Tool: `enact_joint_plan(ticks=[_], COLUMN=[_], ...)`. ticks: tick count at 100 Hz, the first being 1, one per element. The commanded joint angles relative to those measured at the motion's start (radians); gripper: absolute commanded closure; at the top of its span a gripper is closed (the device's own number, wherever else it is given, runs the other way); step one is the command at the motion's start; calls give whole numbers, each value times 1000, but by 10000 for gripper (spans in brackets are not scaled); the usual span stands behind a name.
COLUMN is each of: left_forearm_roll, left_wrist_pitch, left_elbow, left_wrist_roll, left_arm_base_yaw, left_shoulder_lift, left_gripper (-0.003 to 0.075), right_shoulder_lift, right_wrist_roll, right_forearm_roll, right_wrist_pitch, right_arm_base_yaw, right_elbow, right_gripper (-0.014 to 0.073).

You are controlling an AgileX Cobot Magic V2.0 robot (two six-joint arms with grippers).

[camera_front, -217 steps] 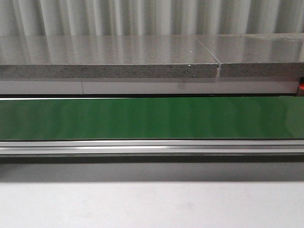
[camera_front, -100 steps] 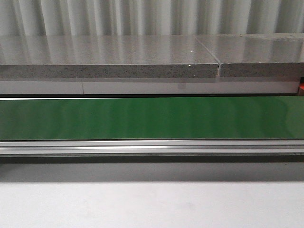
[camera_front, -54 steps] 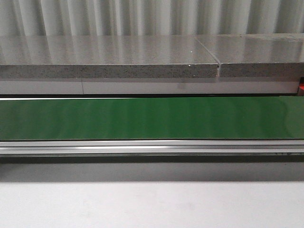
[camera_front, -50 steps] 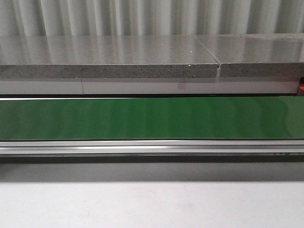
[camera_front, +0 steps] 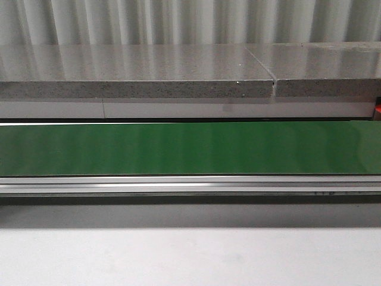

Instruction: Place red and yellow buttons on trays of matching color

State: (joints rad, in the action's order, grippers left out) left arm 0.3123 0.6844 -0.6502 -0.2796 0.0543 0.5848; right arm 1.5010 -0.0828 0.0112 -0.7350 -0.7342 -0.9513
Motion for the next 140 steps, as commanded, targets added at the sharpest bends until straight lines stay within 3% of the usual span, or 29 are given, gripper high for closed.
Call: enact_joint_plan(ticks=[1, 33, 101, 130, 140], left_forearm_roll=[26, 26, 26, 26, 26], left_wrist_pitch=[-68, -68, -68, -68, -68], left_elbow=[-24, -24, -24, -24, -24], left_wrist_roll=[2, 2, 2, 2, 2], left_arm_base_yaw=[-9, -9, -9, -9, -9], left_shoulder_lift=[0, 0, 0, 0, 0], left_gripper=[740, 740, 740, 740, 740], right_shoulder_lift=[-69, -242, -667, -893, -961], right_wrist_roll=[-1, -1, 71, 111, 116], right_forearm_roll=[-11, -11, -11, -11, -11], right_wrist_pitch=[7, 23, 78, 78, 77], right_arm_base_yaw=[-1, 131, 758, 807, 807], right_elbow=[-30, -30, 38, 196, 247], right_gripper=[153, 153, 153, 158, 232])
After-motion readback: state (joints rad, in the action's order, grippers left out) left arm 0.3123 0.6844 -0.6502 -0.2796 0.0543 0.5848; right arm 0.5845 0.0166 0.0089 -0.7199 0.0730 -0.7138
